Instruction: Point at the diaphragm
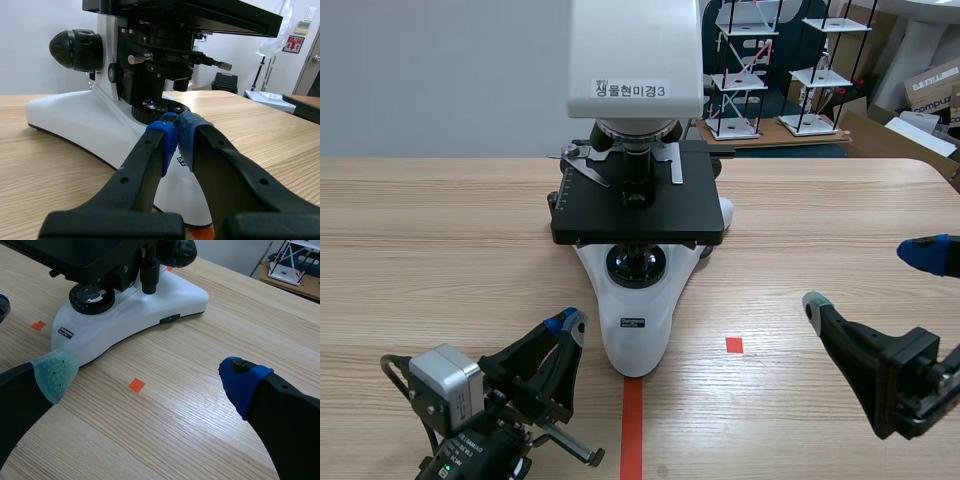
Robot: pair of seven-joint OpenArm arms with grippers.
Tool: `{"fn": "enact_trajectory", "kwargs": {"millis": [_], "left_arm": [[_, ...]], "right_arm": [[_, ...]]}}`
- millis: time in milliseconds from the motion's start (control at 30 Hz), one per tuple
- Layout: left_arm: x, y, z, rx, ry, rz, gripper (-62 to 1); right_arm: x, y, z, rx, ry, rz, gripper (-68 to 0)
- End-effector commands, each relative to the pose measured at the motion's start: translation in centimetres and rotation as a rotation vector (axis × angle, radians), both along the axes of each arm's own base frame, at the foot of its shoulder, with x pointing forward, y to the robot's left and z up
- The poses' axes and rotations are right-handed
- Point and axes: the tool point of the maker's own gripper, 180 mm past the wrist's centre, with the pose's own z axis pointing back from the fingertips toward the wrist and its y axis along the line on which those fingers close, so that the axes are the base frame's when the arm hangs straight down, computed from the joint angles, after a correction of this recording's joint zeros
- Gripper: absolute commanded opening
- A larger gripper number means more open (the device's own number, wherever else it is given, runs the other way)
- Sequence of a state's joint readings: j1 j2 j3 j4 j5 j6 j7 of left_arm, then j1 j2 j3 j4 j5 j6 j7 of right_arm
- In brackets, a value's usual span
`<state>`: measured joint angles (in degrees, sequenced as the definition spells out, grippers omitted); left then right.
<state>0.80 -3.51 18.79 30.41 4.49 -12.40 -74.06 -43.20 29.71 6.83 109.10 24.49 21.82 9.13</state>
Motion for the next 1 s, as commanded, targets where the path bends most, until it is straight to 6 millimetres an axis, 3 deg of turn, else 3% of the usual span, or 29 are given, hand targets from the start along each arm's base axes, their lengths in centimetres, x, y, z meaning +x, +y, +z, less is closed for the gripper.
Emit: {"fn": "enact_trajectory", "kwargs": {"millis": [0,967], "left_arm": [[0.27,0.1,1.06,-0.026,-0.038,0.008,-58.2],[0.72,0.11,1.4,-0.026,-0.051,0.009,-58.2]], "right_arm": [[0.33,0.3,1.16,0.013,-0.038,0.011,-5.4],[0.33,0.3,1.16,0.013,-0.038,0.011,-5.4]]}}
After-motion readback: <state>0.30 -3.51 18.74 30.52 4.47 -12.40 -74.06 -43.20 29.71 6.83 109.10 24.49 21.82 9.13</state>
